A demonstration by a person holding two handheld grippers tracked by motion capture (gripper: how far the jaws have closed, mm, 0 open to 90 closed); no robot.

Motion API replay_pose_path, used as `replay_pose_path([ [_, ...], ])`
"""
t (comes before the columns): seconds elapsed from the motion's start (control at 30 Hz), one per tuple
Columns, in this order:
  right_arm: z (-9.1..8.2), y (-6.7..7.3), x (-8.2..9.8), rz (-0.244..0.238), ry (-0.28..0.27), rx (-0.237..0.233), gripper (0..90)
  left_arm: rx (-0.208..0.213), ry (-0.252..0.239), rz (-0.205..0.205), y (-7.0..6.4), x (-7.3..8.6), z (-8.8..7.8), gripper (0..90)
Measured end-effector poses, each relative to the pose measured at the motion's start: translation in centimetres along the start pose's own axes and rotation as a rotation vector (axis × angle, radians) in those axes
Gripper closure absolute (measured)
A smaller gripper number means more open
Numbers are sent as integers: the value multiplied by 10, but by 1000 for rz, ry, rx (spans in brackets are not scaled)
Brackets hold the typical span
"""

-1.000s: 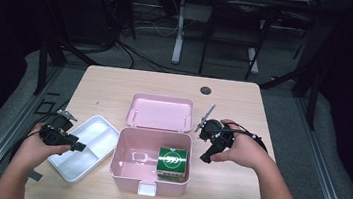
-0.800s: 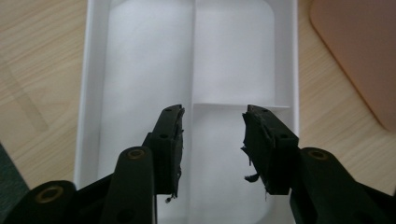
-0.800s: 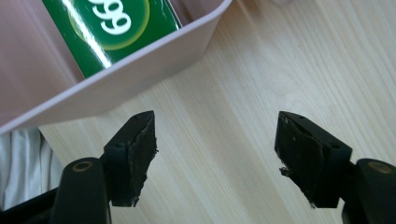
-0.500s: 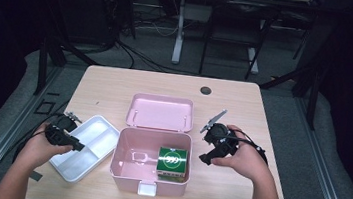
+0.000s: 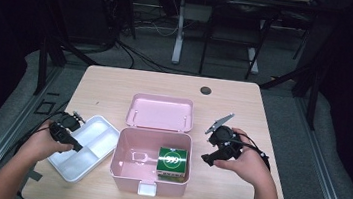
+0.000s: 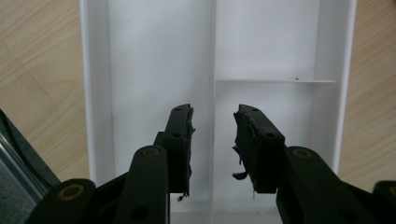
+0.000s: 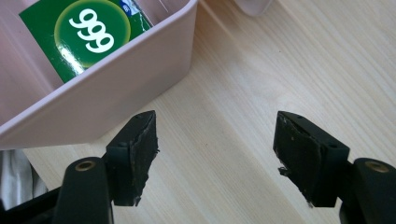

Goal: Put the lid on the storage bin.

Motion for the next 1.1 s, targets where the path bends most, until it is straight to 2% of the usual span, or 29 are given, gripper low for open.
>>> replay_pose_path([
  [0.17, -1, -2, 0, 20, -44, 10, 303, 4, 24, -1, 2, -2, 7, 689],
  [0.33, -1, -3, 2, 33, -61, 10, 303, 2, 46, -5, 4, -3, 12, 730],
  [0.53, -3, -5, 4, 41, -56, 12, 303, 0, 82, 6, 4, -5, 22, 765],
  [0.57, -3, -5, 4, 50, -74, 16, 303, 6, 84, 6, 4, -5, 24, 771],
  [0.6, -4, -5, 4, 47, -65, 12, 303, 5, 86, 7, 4, -5, 25, 778],
  [0.73, -4, -5, 4, 46, -86, 12, 303, 11, 91, 3, 3, -8, 28, 794],
  [1.0, -2, -5, 4, 48, -69, 7, 303, 22, 114, -6, 3, -10, 37, 842],
  [1.1, 0, -5, 4, 50, -79, 8, 303, 18, 129, 5, 2, -12, 40, 862],
])
Point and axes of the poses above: each handheld gripper's, and its own axes: z roughly forward along the jaws, x roughly out of its underside, y roughly to its left, the point moved 4 cm from there along z, roughly forward along the jaws, and after that the axes turned 9 degrees about -y, right-handed, at the moved point
